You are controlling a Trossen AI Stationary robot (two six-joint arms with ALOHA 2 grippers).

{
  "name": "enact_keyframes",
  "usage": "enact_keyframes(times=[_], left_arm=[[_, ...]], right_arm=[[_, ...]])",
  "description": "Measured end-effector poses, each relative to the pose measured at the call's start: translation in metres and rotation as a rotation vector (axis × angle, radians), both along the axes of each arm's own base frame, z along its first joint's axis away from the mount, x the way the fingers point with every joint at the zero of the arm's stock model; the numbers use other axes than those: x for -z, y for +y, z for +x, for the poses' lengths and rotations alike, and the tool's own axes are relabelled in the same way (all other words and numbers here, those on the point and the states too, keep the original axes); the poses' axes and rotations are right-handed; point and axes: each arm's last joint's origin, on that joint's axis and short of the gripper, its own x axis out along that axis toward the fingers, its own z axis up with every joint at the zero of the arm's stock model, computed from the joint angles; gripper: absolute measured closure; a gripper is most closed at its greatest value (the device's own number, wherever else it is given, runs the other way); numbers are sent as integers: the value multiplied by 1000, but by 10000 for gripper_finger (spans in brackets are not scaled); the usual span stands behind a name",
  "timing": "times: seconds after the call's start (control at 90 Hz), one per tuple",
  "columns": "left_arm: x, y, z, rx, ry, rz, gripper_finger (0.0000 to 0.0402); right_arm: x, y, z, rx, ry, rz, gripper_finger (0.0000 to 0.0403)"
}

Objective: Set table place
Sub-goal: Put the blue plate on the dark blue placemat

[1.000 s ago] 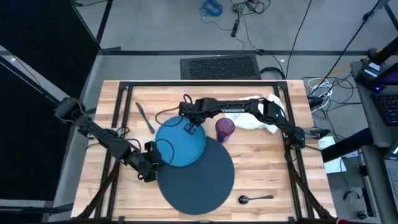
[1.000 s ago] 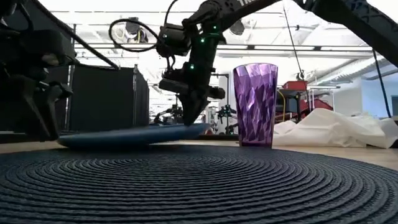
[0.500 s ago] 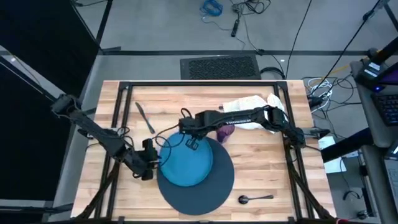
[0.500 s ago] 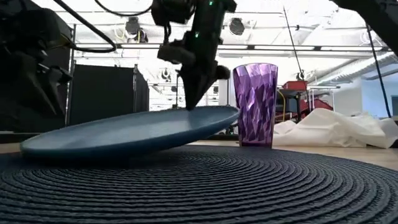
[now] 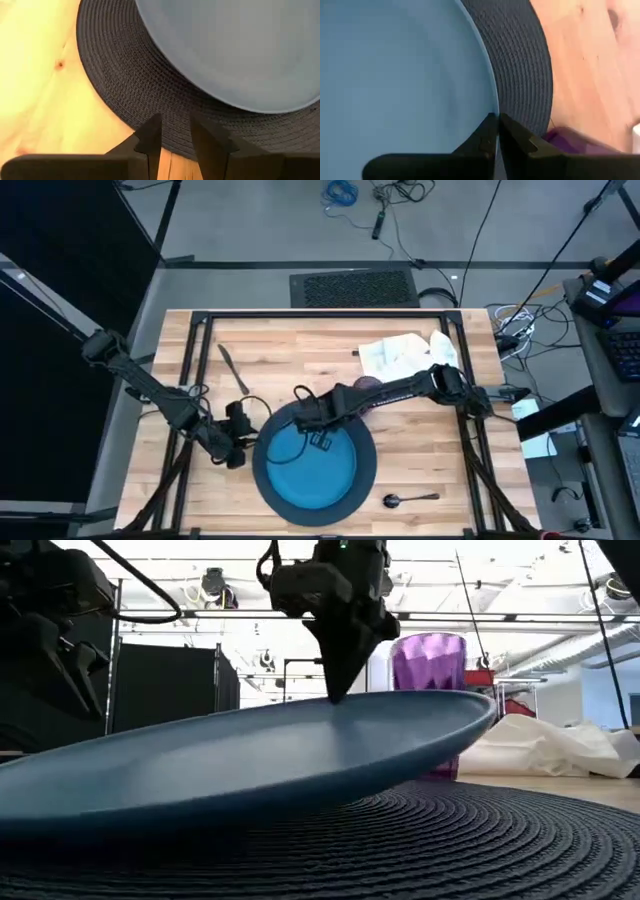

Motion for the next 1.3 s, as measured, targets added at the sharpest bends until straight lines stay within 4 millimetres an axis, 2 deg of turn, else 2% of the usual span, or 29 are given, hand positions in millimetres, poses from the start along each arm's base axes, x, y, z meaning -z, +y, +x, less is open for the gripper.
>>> enact_keyframes(times=[0.167, 0.444, 0.822, 1.3], left_arm=[[1, -1, 0, 2, 21, -42, 316], [1, -1, -1, 16, 25, -31, 316], [1, -1, -1, 18, 26, -30, 316], [1, -1, -1, 18, 26, -30, 316]], right_arm=[[0, 1, 2, 2, -20, 4, 403], [1, 22, -4, -8, 3, 37, 403], [3, 33, -12, 11, 63, 73, 403], [3, 38, -14, -2, 78, 103, 403]])
